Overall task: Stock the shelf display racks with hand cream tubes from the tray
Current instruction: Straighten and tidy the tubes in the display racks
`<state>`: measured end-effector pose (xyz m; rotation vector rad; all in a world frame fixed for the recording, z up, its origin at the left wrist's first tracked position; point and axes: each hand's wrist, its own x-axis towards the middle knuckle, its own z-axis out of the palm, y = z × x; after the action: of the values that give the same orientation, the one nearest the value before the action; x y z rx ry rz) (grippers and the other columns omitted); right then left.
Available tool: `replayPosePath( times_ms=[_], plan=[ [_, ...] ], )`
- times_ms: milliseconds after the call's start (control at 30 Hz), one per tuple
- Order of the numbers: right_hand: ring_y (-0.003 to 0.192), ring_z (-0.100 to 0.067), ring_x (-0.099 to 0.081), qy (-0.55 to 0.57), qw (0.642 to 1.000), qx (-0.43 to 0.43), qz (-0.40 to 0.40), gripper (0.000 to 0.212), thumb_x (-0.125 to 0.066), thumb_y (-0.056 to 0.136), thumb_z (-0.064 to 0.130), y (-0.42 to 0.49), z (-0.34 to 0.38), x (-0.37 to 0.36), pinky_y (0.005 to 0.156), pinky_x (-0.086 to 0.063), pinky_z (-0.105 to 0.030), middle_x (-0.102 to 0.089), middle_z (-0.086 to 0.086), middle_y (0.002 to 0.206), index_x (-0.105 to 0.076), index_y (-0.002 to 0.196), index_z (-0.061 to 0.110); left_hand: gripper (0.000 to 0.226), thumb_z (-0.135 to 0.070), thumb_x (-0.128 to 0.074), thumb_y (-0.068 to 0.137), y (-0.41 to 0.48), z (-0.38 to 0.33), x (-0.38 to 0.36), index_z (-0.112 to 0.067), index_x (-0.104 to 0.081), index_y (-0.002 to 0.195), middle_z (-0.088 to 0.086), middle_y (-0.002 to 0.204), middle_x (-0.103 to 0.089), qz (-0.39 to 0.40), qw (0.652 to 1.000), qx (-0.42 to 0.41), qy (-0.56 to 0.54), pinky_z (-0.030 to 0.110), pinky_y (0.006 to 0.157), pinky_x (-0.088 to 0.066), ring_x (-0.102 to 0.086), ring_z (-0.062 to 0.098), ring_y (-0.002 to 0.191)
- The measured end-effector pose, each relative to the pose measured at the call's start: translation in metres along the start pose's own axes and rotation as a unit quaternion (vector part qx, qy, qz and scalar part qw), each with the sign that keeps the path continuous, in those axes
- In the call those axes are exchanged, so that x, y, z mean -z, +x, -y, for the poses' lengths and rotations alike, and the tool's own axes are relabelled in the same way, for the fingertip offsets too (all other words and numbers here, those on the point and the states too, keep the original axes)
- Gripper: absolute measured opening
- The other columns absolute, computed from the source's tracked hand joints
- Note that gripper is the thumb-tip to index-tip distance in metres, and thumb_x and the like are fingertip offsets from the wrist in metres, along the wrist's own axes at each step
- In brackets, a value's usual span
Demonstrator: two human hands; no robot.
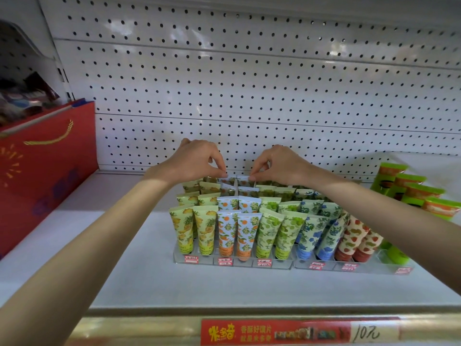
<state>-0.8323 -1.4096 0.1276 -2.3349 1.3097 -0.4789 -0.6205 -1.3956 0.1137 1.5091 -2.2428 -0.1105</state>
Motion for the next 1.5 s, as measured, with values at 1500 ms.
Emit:
replayPosePath(
  times_ms=[1500],
  plan=[
    [0.061,0.005,-0.047,0.030,0.999,0.024,0.027,0.011,-0.075,0.076,0.030,-0.022,0.005,0.003,0.059,-0.034,-0.011,-0.052,0.012,0.075,-0.072,0.084,0.024,0.010,-0.035,-0.074,0.074,-0.024,-0.015,-0.001,-0.028,-0.074,0.081,-0.013,0.088,-0.064,0.044,0.990,0.009,-0.137,0.029,0.079,-0.045,-0.056,0.010,0.085]
  ],
)
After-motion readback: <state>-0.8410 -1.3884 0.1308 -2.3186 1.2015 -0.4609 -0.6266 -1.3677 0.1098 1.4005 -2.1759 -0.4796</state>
